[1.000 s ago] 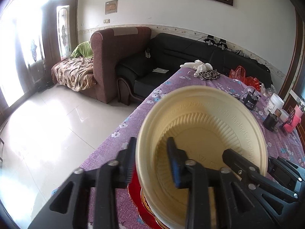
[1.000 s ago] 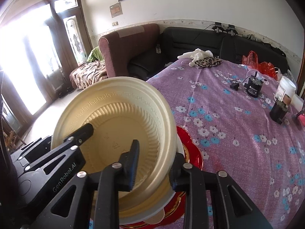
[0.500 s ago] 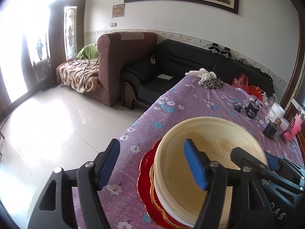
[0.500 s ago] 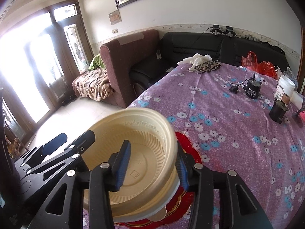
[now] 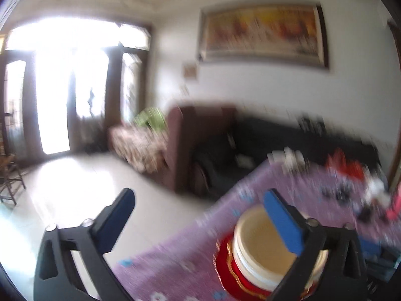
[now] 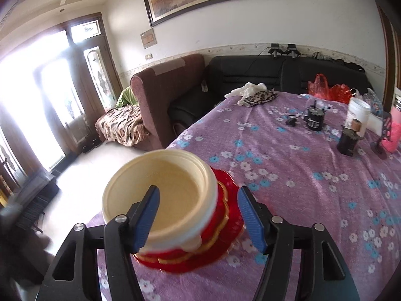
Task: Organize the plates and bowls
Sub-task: 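Raise both grippers away from the stack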
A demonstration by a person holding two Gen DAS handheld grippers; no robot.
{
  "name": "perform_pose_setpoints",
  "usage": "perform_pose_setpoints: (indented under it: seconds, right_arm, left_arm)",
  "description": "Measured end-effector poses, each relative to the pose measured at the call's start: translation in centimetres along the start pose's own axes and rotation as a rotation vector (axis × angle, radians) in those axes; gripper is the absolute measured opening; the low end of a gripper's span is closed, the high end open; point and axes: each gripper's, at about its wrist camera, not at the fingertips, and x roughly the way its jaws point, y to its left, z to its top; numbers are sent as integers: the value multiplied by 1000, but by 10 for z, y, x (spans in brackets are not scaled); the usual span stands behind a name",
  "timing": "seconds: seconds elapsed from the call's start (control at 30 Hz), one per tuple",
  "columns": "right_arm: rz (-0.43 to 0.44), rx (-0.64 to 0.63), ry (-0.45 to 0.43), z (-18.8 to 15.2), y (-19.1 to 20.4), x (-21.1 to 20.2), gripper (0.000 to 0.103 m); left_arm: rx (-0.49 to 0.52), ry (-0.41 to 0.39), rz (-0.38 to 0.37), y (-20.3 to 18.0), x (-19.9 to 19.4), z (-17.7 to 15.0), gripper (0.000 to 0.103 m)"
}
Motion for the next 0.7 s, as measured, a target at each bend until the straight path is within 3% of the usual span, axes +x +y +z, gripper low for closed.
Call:
perform_pose_setpoints:
  seconds: [0.1,0.2,0.47,0.7]
  right_arm:
    - [-11,-6,-8,-13,-3,-13,72]
    - [-8,-3,-4,-23,-6,-20,74]
    - [-28,-15,15,-56,-10,-33,77]
    - [-36,-12,53,-78,-14,-34,79]
  left_arm:
    - [-50,-165,18,9,-38,3,103]
    - [-58,-210,-6,9,-58,5,103]
    - [66,-27,-92,-26,-56,-12,103]
    - [133,214,-182,-48,-37,-49,103]
